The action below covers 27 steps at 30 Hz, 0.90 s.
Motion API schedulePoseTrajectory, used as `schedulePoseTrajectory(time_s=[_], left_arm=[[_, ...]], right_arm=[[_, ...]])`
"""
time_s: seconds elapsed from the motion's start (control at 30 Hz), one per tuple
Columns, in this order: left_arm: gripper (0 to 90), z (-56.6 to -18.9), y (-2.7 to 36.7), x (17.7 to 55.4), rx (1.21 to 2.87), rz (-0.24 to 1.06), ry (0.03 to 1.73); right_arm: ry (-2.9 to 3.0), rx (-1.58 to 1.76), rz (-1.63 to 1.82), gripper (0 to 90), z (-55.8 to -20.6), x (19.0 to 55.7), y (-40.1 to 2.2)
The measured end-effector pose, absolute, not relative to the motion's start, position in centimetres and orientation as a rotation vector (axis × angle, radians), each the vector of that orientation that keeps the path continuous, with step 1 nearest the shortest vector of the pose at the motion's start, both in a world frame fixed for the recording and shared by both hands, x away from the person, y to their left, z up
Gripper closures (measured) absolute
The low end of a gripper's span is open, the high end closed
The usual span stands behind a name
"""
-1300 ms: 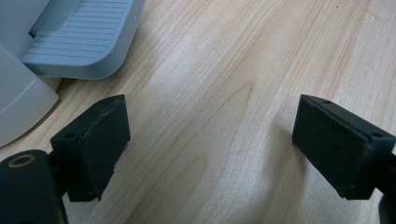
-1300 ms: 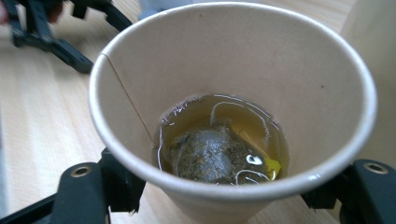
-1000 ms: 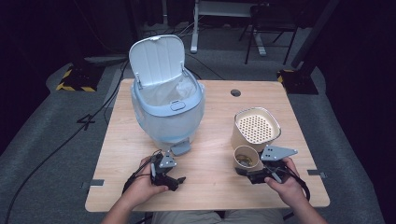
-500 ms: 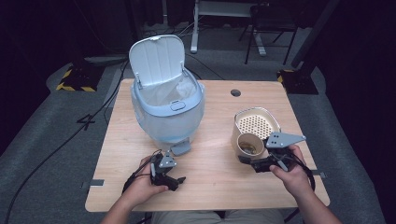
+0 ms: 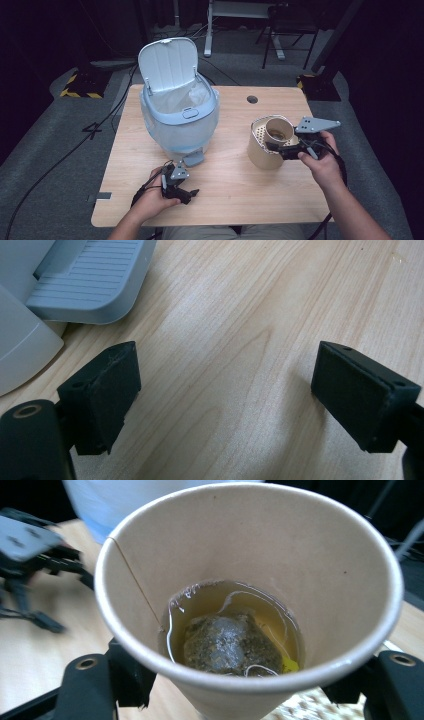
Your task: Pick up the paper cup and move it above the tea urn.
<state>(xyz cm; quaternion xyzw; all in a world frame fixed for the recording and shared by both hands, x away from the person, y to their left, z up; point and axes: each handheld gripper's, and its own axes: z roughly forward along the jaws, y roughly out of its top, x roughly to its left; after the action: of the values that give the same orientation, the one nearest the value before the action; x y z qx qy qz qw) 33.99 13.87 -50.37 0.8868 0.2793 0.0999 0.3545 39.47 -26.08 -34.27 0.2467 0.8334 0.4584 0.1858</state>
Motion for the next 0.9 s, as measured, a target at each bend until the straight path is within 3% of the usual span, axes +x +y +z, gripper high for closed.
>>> schedulePoseTrajectory(time_s=[0.6,0.9], left_arm=[[13.2,-50.4,13.9,34.0,2.293,0.258,0.724],[13.3,-50.4,13.8,34.1,2.292,0.258,0.726]], right_arm=[[2.239,0.827,1.174,30.7,-34.2,45.3,-29.7],[2.244,0.844,1.190,30.7,-34.8,46.5,-30.3]])
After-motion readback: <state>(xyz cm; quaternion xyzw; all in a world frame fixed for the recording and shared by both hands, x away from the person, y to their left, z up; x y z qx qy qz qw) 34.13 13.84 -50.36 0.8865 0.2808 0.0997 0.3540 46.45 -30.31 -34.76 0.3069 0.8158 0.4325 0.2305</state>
